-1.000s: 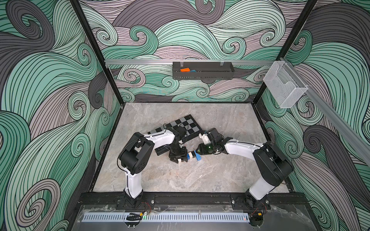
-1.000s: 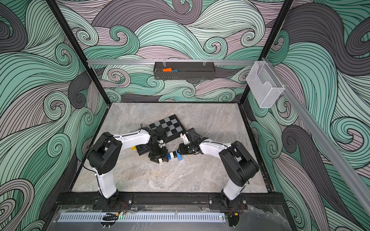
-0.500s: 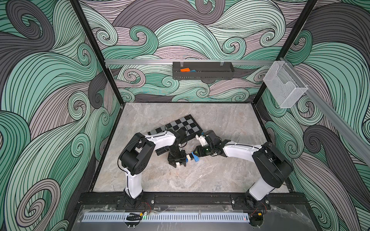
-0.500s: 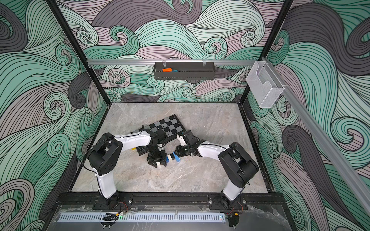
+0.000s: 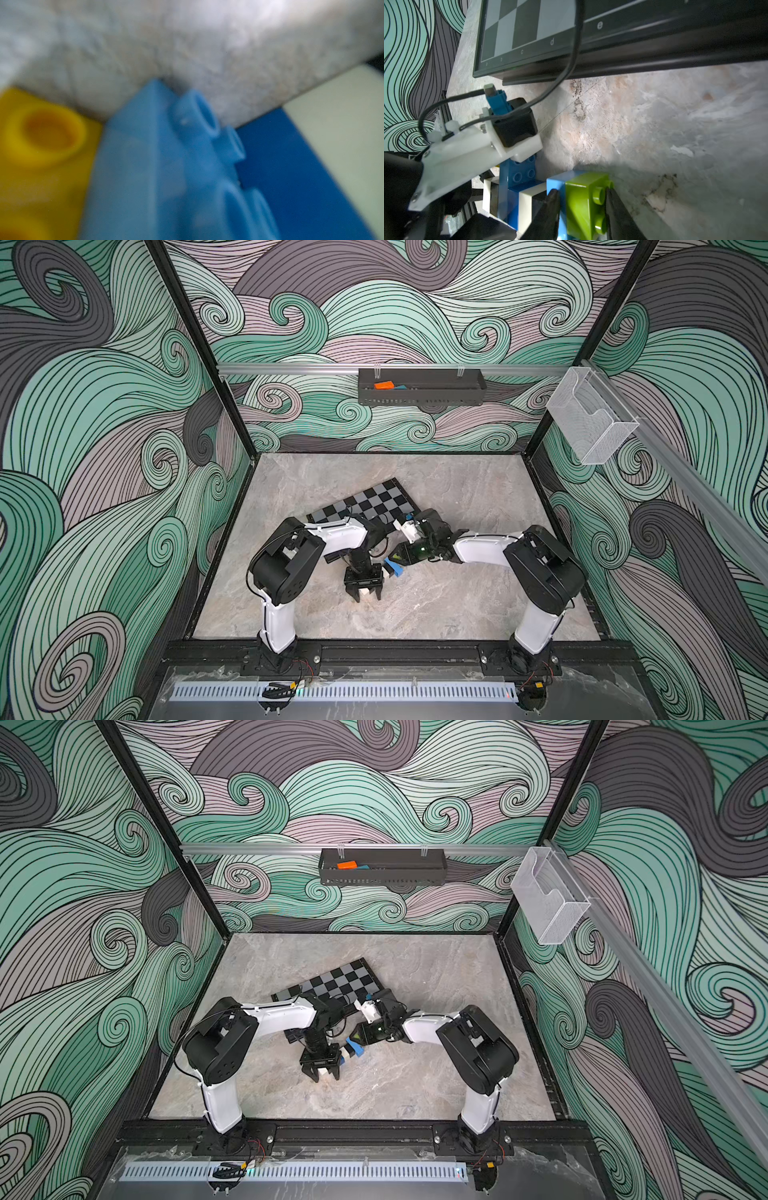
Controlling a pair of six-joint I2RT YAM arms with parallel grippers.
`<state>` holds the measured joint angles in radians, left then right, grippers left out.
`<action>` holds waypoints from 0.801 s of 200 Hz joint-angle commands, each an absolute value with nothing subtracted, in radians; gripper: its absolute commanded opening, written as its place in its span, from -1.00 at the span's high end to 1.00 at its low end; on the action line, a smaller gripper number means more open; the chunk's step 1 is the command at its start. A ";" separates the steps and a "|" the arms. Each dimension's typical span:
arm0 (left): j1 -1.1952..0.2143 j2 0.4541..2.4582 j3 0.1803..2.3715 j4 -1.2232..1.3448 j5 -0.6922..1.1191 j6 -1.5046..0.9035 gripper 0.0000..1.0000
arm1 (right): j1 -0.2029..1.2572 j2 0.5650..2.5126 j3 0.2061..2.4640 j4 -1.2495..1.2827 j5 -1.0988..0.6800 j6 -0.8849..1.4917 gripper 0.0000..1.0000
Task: Assemble a giraffe with lego
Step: Assemble the lego brick at the center of the board.
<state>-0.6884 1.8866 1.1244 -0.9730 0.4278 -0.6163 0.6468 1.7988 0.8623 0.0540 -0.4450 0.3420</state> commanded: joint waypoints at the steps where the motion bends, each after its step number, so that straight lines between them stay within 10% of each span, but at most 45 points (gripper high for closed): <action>1: -0.707 1.911 1.145 -0.533 0.453 -0.561 -0.25 | 0.744 1.864 0.782 -0.256 -0.579 0.282 0.26; 41: -0.706 1.920 1.158 -0.534 0.454 -0.563 -0.28 | 0.749 1.856 0.777 -0.230 -0.622 0.295 0.26; 97: -0.707 1.838 1.120 -0.565 0.433 -0.545 -0.82 | 0.696 1.717 0.765 -0.206 -0.566 0.344 0.15; 160: -0.707 1.554 1.028 -0.693 0.339 -0.523 -0.88 | 0.608 1.456 0.828 -0.211 -0.454 0.364 -0.75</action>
<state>-0.6975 1.6745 1.0183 -0.7544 0.3878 -0.5739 0.6315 1.5475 0.7876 -0.1841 -0.4511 0.3622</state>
